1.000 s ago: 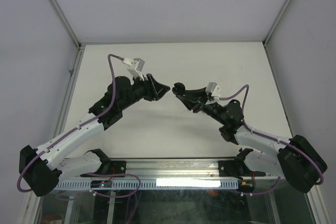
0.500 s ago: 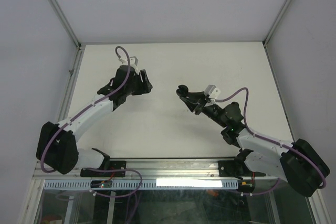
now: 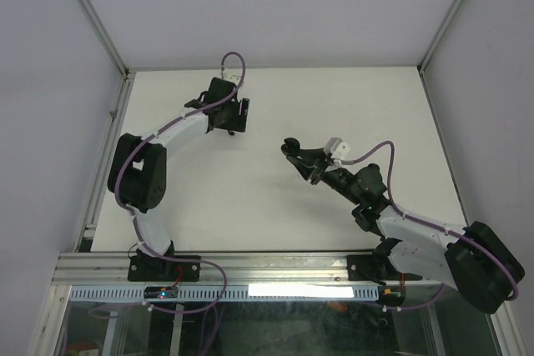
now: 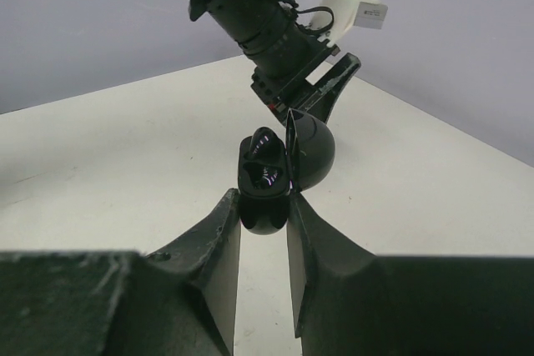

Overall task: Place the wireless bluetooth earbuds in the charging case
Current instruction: Pick up the earbud from the center of the board.

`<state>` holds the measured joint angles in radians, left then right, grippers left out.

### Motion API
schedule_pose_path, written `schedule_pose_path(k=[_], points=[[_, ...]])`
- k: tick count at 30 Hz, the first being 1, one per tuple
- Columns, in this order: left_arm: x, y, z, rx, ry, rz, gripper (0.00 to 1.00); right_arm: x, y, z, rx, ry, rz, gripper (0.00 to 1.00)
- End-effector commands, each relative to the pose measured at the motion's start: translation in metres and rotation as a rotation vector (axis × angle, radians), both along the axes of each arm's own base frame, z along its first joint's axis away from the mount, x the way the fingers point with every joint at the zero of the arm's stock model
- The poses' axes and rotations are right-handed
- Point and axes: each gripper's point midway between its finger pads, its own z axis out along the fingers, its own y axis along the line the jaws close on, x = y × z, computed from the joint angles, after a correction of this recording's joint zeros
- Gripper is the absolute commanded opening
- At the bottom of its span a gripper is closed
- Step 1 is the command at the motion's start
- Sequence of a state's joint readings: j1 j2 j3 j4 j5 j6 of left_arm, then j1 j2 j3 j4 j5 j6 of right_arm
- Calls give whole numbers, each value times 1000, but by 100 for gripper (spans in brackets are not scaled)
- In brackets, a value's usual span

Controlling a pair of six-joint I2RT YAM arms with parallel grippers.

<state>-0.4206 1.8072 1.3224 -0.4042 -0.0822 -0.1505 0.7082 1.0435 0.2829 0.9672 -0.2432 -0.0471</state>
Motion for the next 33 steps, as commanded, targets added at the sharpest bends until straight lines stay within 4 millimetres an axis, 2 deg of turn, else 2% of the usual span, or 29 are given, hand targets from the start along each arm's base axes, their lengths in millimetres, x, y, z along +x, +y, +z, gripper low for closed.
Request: schedule_pose_path(k=[1,5,10,14,20,33], points=[[19,1,-4,49,23,-146,64,1,-4,18,39,-62,-15,0],[29,1,-23,49,78,-183,66,1,-3,16,38,-61,-11,0],[37,-3,-36,56,103,-223,67,1,-2,15,35,-58,-6,0],[39,-6,-39,56,105,-245,67,-1,-1,12,30,-55,6,0],[44,-8,-31,56,81,-261,69,-2,1,10,27,-50,16,0],[38,-16,-56,36,154,-307,69,-1,-2,12,31,-52,6,0]])
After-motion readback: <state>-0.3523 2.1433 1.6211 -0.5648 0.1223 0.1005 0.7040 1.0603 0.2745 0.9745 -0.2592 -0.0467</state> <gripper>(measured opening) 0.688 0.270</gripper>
